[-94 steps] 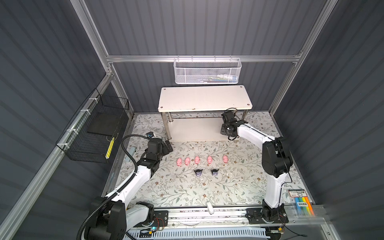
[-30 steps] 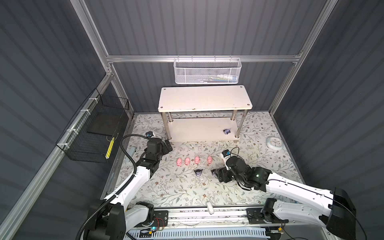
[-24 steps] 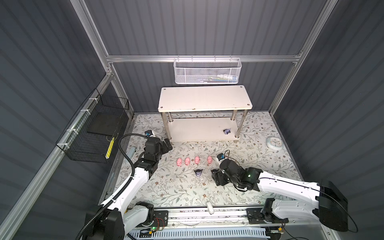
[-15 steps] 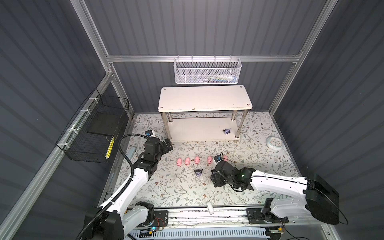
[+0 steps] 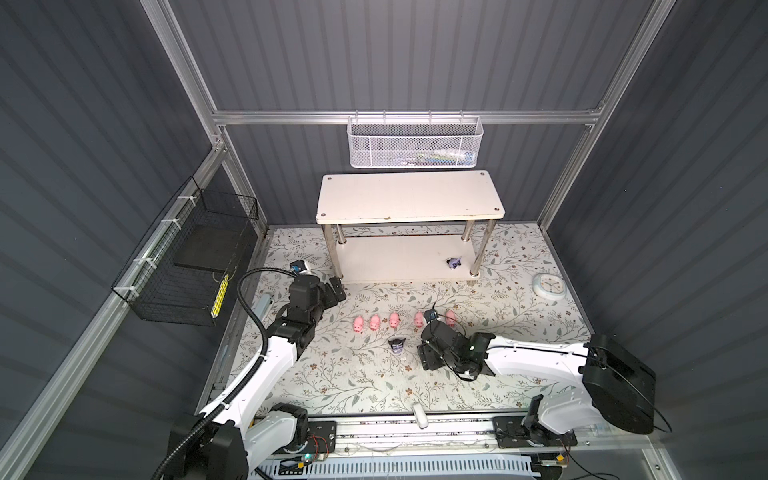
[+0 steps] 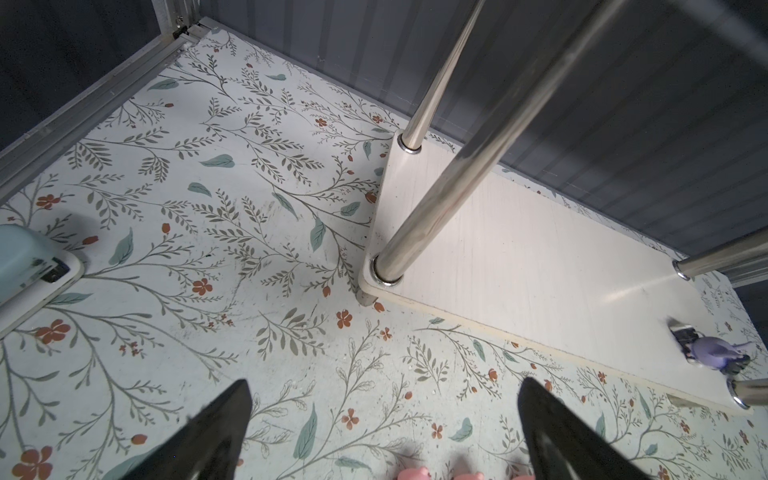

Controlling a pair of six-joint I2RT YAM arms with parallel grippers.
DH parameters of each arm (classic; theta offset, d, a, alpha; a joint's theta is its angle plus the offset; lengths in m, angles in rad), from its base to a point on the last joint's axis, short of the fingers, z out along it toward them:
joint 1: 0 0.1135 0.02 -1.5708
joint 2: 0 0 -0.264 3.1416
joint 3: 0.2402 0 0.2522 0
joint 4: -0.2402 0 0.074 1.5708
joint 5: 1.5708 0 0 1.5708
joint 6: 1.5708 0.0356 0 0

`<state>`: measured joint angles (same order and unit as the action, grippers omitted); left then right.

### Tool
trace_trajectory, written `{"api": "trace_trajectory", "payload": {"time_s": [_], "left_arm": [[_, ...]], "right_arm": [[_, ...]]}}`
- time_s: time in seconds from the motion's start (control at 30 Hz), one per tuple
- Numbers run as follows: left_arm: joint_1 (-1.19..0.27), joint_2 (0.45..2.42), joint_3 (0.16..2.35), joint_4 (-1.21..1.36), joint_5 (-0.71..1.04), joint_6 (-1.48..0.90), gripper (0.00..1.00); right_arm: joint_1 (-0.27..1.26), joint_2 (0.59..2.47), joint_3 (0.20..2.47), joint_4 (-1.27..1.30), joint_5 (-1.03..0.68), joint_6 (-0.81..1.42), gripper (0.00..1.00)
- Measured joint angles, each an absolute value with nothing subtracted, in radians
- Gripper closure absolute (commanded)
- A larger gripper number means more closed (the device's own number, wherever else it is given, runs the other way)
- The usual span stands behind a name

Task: Place and organize the plastic toys onto the shelf
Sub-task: 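Move the right gripper down over the black bow-tie toy nearest the pigs, then lower the right gripper and close it on the black bow-tie toy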

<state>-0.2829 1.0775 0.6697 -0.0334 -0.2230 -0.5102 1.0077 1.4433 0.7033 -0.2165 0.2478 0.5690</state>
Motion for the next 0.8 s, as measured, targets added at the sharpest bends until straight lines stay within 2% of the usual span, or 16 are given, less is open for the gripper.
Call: {"api": "trace_trajectory", "payload": {"time_s": [0.8], "left_arm": [[-0.283, 1.077, 0.670, -0.034, -0.224, -0.510, 0.00]], "right_arm": [[1.008, 1.498, 0.717, -0.185, 0.276, 0.596, 0.51]]}}
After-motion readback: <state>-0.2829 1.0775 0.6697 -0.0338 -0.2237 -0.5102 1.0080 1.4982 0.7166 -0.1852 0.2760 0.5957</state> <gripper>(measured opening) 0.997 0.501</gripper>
